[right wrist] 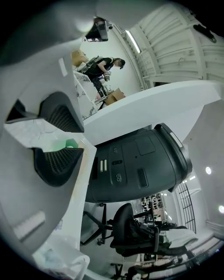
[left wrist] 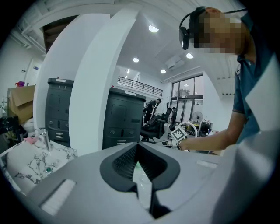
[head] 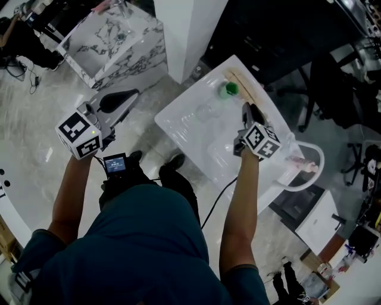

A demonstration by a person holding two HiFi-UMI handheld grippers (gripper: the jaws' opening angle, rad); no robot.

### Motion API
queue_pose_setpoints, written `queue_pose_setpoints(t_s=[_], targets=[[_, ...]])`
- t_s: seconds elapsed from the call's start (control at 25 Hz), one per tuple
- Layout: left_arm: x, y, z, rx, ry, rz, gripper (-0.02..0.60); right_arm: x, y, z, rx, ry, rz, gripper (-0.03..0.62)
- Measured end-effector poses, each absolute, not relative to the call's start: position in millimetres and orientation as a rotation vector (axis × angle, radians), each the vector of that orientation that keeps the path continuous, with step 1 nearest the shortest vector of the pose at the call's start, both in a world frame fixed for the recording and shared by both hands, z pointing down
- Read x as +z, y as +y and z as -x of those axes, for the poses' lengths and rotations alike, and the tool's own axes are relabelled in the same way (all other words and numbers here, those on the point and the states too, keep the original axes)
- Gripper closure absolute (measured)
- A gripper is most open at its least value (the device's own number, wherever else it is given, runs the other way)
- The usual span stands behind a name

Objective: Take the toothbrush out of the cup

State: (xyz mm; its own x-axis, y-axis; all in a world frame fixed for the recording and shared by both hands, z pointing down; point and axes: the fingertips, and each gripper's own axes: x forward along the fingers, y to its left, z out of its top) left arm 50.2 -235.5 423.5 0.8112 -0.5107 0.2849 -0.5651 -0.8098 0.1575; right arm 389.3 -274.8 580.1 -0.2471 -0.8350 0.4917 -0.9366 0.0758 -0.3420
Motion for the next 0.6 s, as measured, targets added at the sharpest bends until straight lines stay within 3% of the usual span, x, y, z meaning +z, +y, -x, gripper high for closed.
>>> queue_pose_setpoints(t_s=[0.6], targets=[[439.4,-234.9,-38.3,0.367,-0.871,-2.706,0.583,630.0,-302.5,-386.1,0.98,-2.089,-1.762,0.488]])
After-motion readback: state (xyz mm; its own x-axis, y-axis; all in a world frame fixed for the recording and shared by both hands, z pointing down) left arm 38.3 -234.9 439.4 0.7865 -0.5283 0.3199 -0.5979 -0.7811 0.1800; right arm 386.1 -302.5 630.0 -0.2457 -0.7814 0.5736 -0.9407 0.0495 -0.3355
